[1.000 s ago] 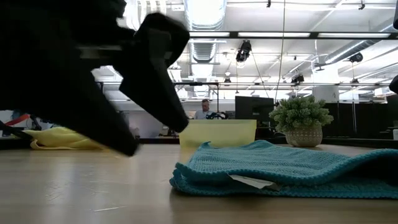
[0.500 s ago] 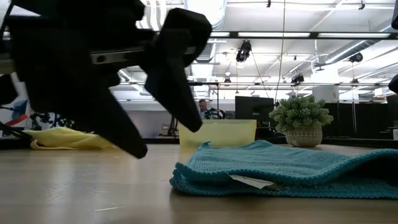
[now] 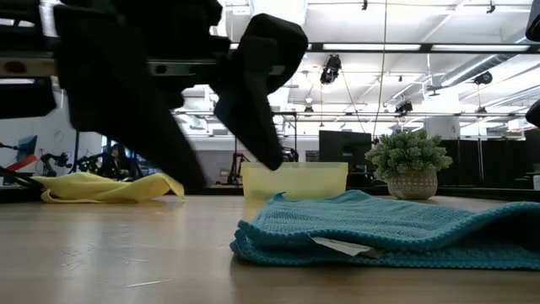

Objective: Fold microfiber towels
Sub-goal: Fold the light blue microfiber cloth

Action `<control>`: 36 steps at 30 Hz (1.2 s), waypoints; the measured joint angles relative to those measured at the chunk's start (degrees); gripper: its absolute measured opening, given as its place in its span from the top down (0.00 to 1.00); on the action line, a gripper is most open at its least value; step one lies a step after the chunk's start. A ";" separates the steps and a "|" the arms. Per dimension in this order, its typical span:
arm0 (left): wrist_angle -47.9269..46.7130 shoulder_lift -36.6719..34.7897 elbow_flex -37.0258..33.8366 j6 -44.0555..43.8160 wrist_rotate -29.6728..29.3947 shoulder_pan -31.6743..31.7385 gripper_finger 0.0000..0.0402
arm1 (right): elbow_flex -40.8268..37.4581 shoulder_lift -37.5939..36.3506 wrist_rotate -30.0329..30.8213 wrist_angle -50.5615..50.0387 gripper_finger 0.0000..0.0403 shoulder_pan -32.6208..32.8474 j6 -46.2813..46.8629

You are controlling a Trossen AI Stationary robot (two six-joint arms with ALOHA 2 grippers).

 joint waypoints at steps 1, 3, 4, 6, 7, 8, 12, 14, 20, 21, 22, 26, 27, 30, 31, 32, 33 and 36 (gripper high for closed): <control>0.00 0.00 -0.25 -0.02 0.83 0.00 0.53 | 0.02 0.00 0.00 0.00 0.98 0.01 0.33; 0.10 0.79 -0.39 -0.34 1.45 0.00 0.53 | 0.02 0.00 0.00 -0.01 0.98 0.02 0.77; -0.03 1.42 -0.04 -0.65 1.49 0.00 0.53 | 0.02 0.00 0.00 -0.03 0.98 0.02 0.87; -1.05 2.88 0.74 -1.37 1.78 0.00 0.53 | 0.02 0.00 0.02 -0.04 0.98 0.00 0.89; -0.79 4.00 2.00 -1.86 2.12 0.09 0.53 | 0.02 0.00 0.07 0.00 0.98 0.00 0.89; -0.53 4.97 3.66 -1.88 2.17 0.11 0.53 | 0.02 0.02 0.05 0.09 0.98 0.00 0.89; -5.84 8.49 9.11 -1.86 -0.51 0.11 0.53 | 0.00 0.00 0.07 0.13 0.98 0.00 2.57; -7.89 9.16 10.54 -1.80 -1.26 0.11 0.53 | 0.14 0.08 0.06 0.38 0.98 0.02 3.88; -10.32 9.70 11.02 -2.09 -1.24 0.04 0.53 | 0.13 0.11 -0.02 0.62 0.98 0.04 4.31; -10.84 9.52 11.02 -2.23 -1.27 0.01 0.53 | 0.13 0.11 -0.02 0.63 0.98 0.04 4.32; -11.19 9.38 10.96 -2.23 -1.37 -0.12 0.53 | 0.13 0.11 -0.02 0.63 0.98 0.04 4.30; -11.44 9.35 10.96 -2.25 -2.86 -0.63 0.53 | 0.11 0.11 -0.02 0.63 0.98 0.04 4.03; -11.48 9.35 10.94 -2.25 -3.74 -0.81 0.53 | 0.11 0.11 -0.02 0.64 0.98 0.04 3.92; -11.70 9.55 10.91 -3.21 -5.54 -1.14 0.56 | 0.11 0.13 -0.02 0.63 0.98 0.04 3.84; -11.82 9.66 10.91 -3.74 -5.51 -1.20 0.58 | 0.11 0.13 -0.02 0.65 0.98 0.04 3.82; -11.95 9.77 10.87 -4.06 -5.46 -1.24 0.60 | 0.11 0.13 -0.02 0.64 0.98 0.04 3.82; -12.00 9.96 10.84 -4.50 -5.50 -1.41 0.63 | 0.11 0.13 -0.02 0.63 0.98 0.04 3.82; -12.24 10.45 10.83 -5.10 -5.55 -1.73 0.72 | 0.11 0.13 -0.02 0.63 0.98 0.04 3.78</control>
